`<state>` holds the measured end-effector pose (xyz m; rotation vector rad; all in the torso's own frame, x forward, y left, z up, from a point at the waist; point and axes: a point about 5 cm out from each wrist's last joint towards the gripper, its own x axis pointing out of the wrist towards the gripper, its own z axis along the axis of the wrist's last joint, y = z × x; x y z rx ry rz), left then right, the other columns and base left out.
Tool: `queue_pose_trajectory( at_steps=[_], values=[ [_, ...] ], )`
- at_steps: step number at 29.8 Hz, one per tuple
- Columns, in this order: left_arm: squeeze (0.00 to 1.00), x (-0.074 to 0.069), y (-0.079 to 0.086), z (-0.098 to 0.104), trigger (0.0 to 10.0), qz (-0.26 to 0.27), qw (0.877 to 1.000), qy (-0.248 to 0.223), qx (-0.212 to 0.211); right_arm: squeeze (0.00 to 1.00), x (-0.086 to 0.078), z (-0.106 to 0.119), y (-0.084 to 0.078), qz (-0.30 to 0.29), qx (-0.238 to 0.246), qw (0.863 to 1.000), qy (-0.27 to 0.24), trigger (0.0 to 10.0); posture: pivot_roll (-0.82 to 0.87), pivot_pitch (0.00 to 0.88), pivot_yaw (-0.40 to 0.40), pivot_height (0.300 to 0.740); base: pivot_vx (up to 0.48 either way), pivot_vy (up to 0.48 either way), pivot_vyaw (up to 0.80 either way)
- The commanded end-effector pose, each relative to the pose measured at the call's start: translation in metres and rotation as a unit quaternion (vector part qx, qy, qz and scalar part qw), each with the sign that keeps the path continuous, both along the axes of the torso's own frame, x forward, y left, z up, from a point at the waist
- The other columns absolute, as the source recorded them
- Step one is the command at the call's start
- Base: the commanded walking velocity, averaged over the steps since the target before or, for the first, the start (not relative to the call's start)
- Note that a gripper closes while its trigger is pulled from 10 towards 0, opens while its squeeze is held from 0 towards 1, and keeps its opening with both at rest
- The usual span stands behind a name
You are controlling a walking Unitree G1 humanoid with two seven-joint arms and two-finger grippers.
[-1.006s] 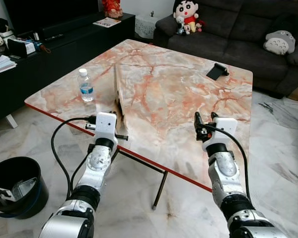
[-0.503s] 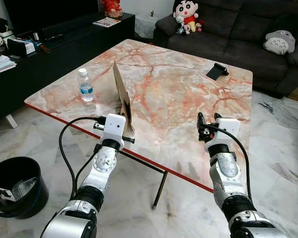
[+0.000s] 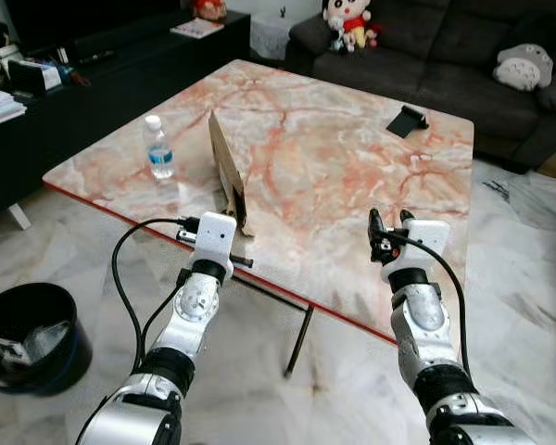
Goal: Picking trash to rubbish bin
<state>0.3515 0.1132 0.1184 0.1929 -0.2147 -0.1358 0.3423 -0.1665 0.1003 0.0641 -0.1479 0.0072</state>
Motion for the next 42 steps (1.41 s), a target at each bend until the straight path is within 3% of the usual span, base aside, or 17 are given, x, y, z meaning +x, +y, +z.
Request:
queue_pose_trajectory(
  at_steps=[1, 35, 42],
  values=[
    [0.0, -0.001, -0.002, -0.002, 10.0, -0.005, 1.0, 0.002, -0.001, 0.0, -0.001, -0.001, -0.002, -0.002, 0.005, 1.0, 0.001, 10.0, 0.09, 0.0, -0.099, 0.74, -0.259, 0.0, 0.0],
    [0.0, -0.003, -0.001, -0.007, 10.0, 0.0, 1.0, 0.017, -0.016, 0.0, -0.005, -0.01, -0.003, 0.008, 0.003, 1.0, 0.022, 10.0, 0.08, 0.0, -0.106, 0.74, -0.255, 0.0, 0.0],
    [0.0, -0.01, 0.013, -0.035, 10.0, 0.035, 0.996, 0.083, -0.003, 0.0, -0.014, -0.031, -0.018, -0.013, 0.007, 0.997, 0.073, 10.0, 0.08, 0.0, -0.108, 0.74, -0.139, 0.0, 0.0]
  ],
)
